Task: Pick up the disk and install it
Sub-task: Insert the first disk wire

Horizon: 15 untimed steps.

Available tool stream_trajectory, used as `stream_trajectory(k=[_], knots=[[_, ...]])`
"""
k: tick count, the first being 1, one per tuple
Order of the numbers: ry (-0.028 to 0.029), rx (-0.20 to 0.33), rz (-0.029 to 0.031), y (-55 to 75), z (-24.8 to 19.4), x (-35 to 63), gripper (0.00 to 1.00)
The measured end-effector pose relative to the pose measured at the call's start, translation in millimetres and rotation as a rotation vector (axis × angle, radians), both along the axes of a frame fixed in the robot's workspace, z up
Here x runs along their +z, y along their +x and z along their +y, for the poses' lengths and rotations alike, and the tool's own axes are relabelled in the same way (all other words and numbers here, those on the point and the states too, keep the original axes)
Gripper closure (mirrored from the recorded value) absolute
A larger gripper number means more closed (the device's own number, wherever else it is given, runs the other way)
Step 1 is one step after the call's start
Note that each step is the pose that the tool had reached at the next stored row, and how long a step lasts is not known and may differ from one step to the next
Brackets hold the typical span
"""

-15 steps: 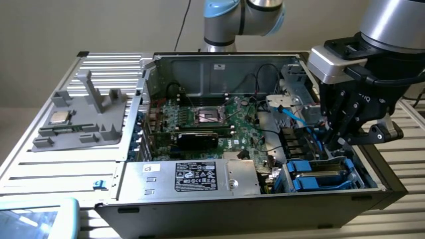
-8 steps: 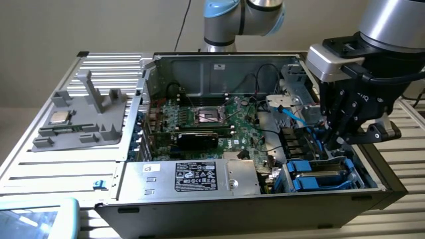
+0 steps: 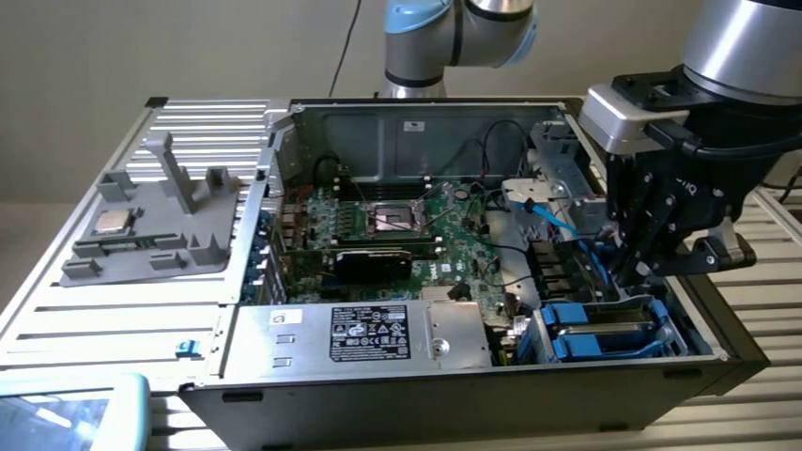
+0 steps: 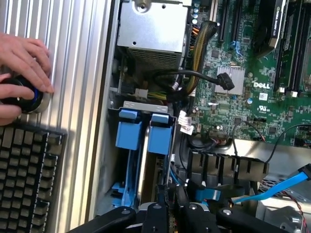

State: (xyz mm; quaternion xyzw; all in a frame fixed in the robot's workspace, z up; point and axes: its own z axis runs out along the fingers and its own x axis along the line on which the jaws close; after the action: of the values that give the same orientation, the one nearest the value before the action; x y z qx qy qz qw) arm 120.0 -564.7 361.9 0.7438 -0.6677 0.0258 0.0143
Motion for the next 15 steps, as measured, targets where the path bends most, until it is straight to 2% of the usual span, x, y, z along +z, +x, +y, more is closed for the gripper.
stream_trajectory(k=[2,4,5,8,12,15], knots=[[-0.0056,-0.010,0.0017,0.7,0.0,-1.0,0.83],[-0.0112,-0.024,0.0072,0.8,0.0,-1.6,0.83],[-0.0123,-0.033,0.0102,0.7,0.0,-2.2,0.83],[-0.0125,-0.056,0.0140,0.9,0.0,-5.6,0.83],[-0.0124,-0.069,0.0155,2.1,-0.1,-10.1,0.83],[-0.0125,-0.074,0.0164,3.1,-2.1,-11.2,0.83]])
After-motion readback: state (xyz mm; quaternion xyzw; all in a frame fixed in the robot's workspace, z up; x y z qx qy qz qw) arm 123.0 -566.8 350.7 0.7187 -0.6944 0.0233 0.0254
